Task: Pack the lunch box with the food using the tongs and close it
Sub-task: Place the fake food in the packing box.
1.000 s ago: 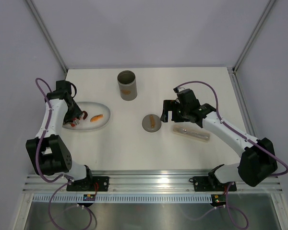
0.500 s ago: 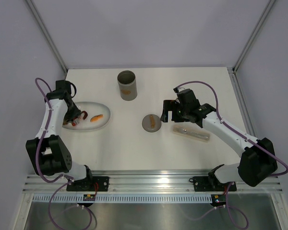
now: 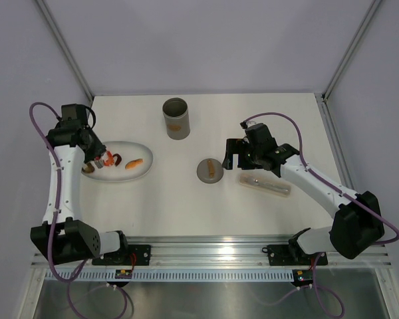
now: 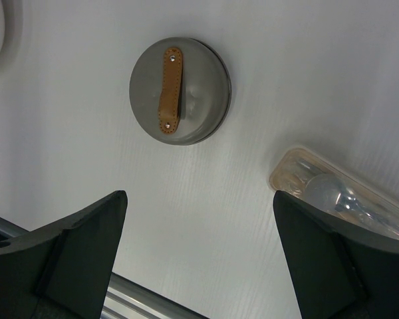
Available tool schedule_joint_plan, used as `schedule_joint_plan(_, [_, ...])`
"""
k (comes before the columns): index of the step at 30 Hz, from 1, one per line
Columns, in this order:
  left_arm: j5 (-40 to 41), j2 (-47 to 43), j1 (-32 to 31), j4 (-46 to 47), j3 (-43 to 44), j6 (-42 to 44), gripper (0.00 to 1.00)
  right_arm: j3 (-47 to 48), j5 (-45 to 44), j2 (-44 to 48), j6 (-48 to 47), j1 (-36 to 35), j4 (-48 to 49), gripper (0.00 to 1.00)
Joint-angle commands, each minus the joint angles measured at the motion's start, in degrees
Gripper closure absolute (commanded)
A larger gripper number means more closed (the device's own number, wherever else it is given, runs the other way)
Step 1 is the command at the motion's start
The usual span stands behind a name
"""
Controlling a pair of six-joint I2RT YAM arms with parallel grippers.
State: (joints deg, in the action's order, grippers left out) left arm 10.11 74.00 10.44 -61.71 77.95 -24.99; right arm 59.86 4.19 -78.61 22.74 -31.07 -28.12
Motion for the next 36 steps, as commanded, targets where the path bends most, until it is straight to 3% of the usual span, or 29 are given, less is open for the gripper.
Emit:
schedule_joint_plan(1, [-2.9,-2.1,-2.0,-0.1,5.3,1.5,0.81,1.4,0.5,2.1,-0.4,0.0,0.9,0.01])
schedule_joint_plan(9, [-0.5,2.2,-15.8,-1.6,18.0,-0.1,0.80,0.9,-0.2,3.0,0.1,0.0,0.7,0.01])
schedule_joint_plan(19, [-4.0,11.4,-30.3,8.8,23.8,-0.1,0.80,2.1,-1.0,3.8,-0.3,0.0,-0.9,0.01])
schedule_joint_plan(25, [-8.1,15.0,-31.7,16.6,24.0,0.3,0.80,1.7,-1.4,3.9,-0.2,0.0,-1.4,0.01])
schedule_joint_plan(36, [-7.7,18.5,-32.0,24.1,24.6,0.9,0.79,2.6,-1.2,3.0,-0.2,0.0,-1.9,0.01])
